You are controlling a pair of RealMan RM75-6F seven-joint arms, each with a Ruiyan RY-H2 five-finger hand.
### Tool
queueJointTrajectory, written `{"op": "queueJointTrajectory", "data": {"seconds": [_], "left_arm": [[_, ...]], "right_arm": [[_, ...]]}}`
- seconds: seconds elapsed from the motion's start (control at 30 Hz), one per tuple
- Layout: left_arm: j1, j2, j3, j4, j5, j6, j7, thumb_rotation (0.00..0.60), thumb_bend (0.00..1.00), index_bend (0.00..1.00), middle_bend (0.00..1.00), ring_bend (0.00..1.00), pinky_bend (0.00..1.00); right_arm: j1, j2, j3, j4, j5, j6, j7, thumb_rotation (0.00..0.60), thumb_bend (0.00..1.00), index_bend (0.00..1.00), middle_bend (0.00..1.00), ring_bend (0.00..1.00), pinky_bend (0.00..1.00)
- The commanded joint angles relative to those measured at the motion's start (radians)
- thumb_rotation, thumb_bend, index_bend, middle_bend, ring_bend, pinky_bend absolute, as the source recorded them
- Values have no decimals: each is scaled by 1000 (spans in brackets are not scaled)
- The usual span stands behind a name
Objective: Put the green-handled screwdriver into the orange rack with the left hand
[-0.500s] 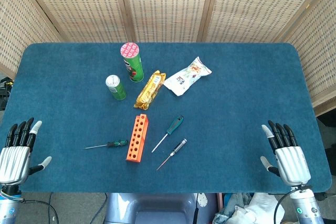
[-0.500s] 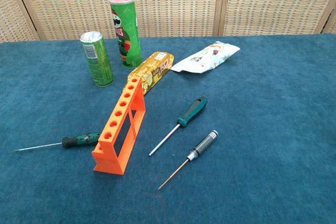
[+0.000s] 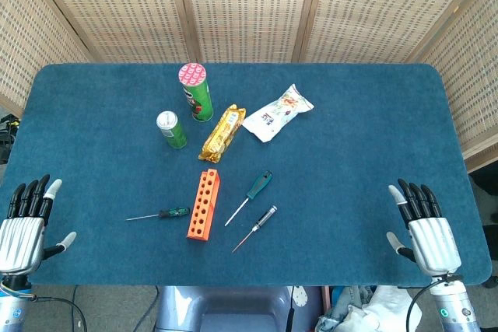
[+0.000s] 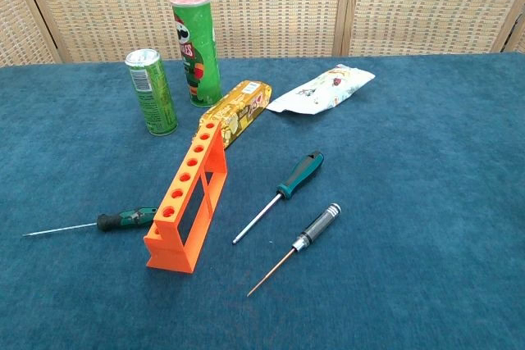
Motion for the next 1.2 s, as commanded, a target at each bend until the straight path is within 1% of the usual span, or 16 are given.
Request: {"op": "queueJointTrajectory", "data": {"seconds": [0.03, 0.27, 0.47, 0.57, 0.7, 0.9, 1.03, 1.2], "left_arm": [[-1, 1, -1, 0, -1, -2, -3, 600, 73, 49, 0, 0, 0], [-4, 1, -1, 2, 0, -5, -15, 600, 75, 55, 0, 0, 0], [-7, -2, 0, -2, -3, -15, -14, 600, 76, 81, 0, 0, 0], [-10, -5, -1, -12, 0, -16, -16, 600, 95, 106, 0, 0, 0], [-20, -12, -8, -32, -7, -29, -22, 600, 120, 166, 0, 0, 0], [-56, -11, -25, -96, -17, -75, 5, 600, 151, 276, 0, 0, 0], [-86, -18, -35, -137, -33, -120, 48, 600, 155, 310, 0, 0, 0], [-137, -49, -41, -163, -84, -212, 112, 600, 167, 335, 0, 0, 0]], "right_arm": [[1, 0, -1, -3, 1, -5, -6, 600, 240, 0, 0, 0, 0], [1, 0, -1, -8, 3, -7, -14, 600, 236, 0, 0, 0, 0], [1, 1, -1, -7, 8, -13, -13, 600, 242, 0, 0, 0, 0], [0, 3, 0, -8, 11, -12, -11, 600, 239, 0, 0, 0, 0], [-1, 5, 1, -8, 15, -13, -8, 600, 240, 0, 0, 0, 0], [2, 4, 0, -7, 17, -21, -7, 600, 241, 0, 0, 0, 0], [3, 5, 1, -7, 22, -25, -6, 600, 243, 0, 0, 0, 0], [1, 8, 3, -9, 24, -21, 1, 600, 240, 0, 0, 0, 0]]}}
